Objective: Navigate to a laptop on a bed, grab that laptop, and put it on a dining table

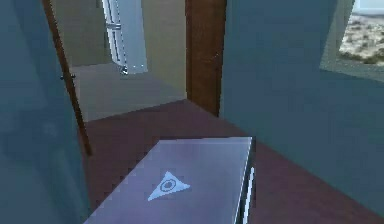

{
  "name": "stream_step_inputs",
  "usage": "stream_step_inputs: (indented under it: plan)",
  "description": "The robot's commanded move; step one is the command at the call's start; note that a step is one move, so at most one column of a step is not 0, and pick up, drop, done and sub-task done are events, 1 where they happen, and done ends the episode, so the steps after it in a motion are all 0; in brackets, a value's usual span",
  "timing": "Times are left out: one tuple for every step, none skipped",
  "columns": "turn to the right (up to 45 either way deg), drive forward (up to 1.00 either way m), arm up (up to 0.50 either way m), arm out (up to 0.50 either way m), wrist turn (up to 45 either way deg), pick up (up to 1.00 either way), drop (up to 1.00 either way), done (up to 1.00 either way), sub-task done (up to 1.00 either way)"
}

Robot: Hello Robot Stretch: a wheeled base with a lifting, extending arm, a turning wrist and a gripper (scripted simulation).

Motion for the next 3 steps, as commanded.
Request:
stream_step_inputs:
  plan:
    - [0.0,0.95,0.0,0.0,0.0,0.0,0.0,0.0,0.0]
    - [-21.0,0.0,0.0,0.0,0.0,0.0,0.0,0.0,0.0]
    - [0.0,0.15,0.0,0.0,0.0,0.0,0.0,0.0,0.0]
